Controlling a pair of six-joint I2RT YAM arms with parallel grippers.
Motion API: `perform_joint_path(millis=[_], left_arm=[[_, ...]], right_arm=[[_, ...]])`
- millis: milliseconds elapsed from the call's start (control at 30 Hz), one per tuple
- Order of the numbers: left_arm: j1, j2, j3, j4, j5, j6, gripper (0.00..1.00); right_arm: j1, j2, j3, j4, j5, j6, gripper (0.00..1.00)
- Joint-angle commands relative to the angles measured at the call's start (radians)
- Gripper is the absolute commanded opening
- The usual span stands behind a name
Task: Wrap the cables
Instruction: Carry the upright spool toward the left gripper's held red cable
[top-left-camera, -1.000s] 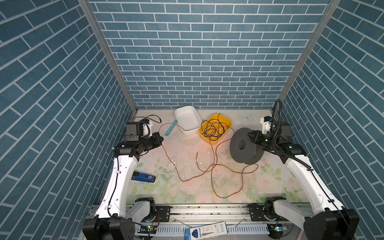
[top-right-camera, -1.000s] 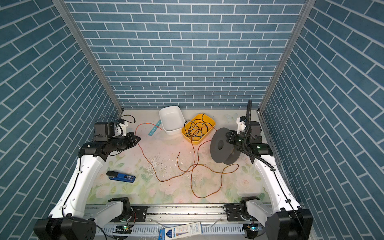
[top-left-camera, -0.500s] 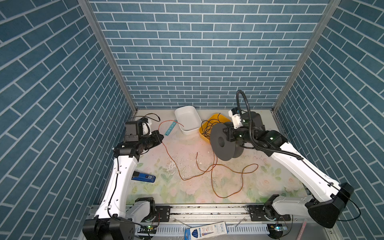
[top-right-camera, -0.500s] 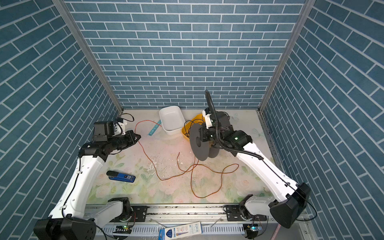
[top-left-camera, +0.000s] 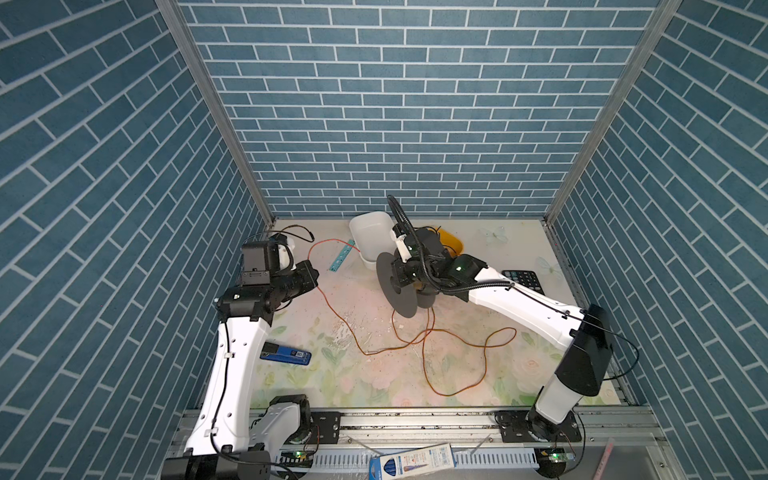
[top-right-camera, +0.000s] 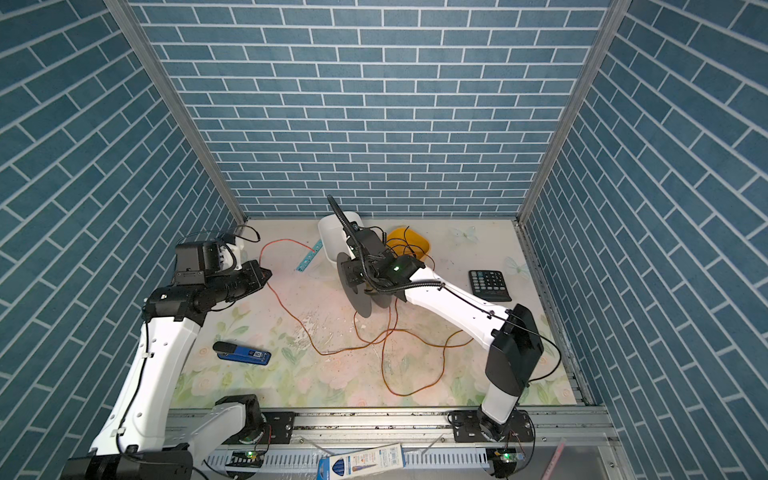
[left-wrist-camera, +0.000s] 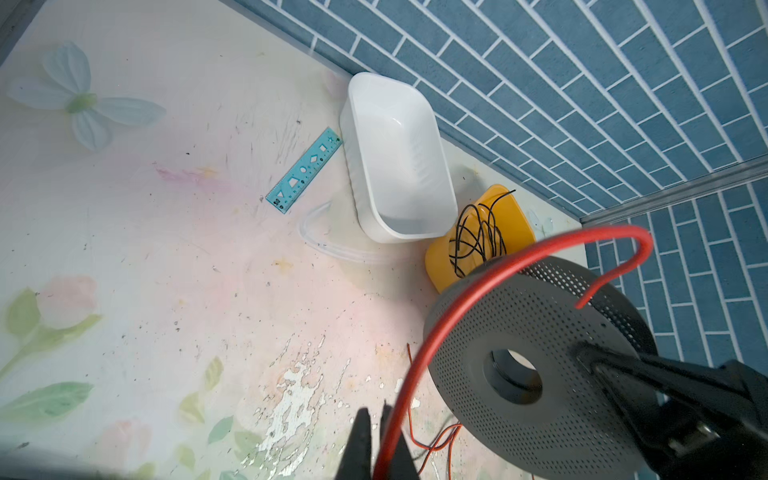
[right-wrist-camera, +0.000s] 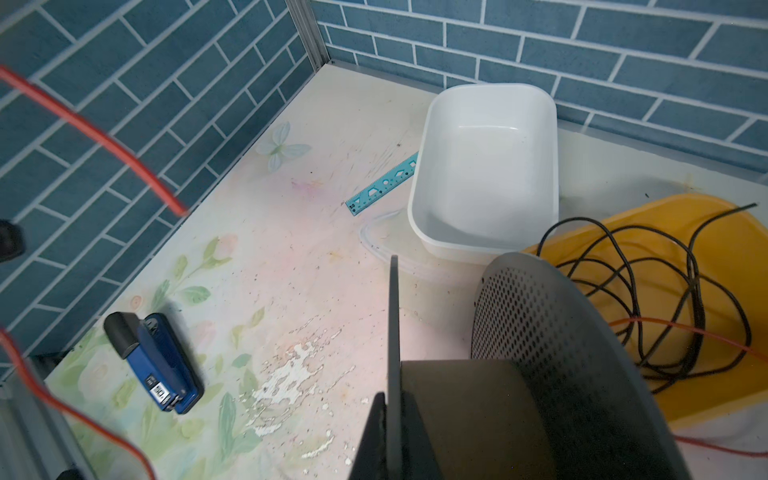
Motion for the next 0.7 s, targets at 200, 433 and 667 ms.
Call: perform_joint_path(millis=[200, 433, 667], left_arm=[[0.017, -0.002, 0.032, -0.045, -0.002, 0.022, 0.08], [0.017, 0.006, -0.003, -0.025, 0.026, 0.022, 0.08], [0.017, 0.011, -0.029, 0.015, 0.057, 0.001, 0.08]], right_arm=[[0.001, 0.137, 0.115, 0.180, 0.074, -0.109, 0.00], [-0.001, 0.201, 0.103, 0.221, 0.065, -0.123, 0.00], [-0.001, 0.211, 0.076, 0.232, 0.064, -0.129, 0.13]])
